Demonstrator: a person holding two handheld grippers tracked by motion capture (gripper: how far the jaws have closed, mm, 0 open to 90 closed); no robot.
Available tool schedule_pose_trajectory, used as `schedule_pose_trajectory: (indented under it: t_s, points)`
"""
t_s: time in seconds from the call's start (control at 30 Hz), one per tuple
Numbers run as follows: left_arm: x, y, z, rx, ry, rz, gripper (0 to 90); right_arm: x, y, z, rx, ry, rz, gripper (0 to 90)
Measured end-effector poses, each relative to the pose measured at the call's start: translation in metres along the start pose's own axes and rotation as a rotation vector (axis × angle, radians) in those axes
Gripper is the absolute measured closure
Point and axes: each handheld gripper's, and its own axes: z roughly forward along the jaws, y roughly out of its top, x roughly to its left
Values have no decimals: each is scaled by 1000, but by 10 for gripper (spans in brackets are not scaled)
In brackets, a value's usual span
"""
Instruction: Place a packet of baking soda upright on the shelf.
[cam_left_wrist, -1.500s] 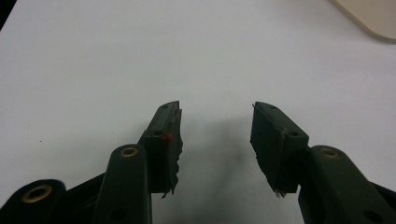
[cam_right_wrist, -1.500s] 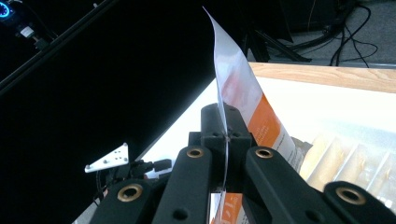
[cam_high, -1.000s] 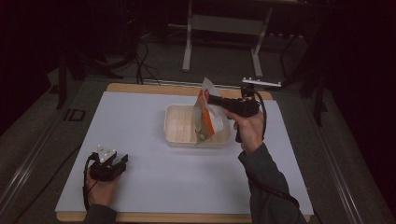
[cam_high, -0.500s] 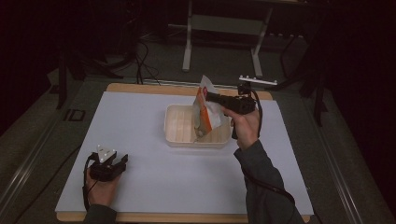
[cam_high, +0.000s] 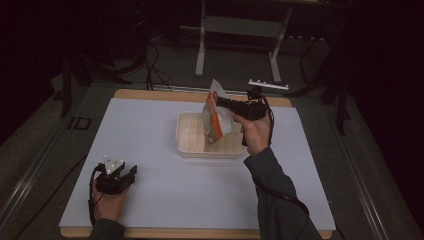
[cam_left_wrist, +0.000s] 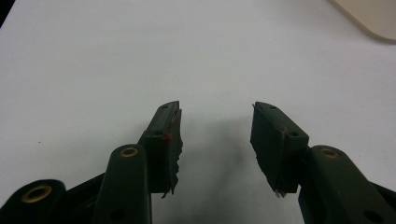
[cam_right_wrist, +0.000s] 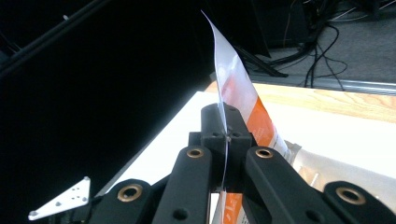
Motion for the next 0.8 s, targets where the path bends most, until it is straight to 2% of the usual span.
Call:
schedule_pose_trajectory:
  t_s: [0.37,0.53,0.8]
  points:
    - [0,0,0,2,3,3,524,-2,-3,-3,-10,-31,-16,900]
    - [0,0,0,1,2,1,524,0,-5,0,-10,-40,-27,900]
    - [0,0,0,0,0,-1,524,1,-11,8,-6,-44,-18,900]
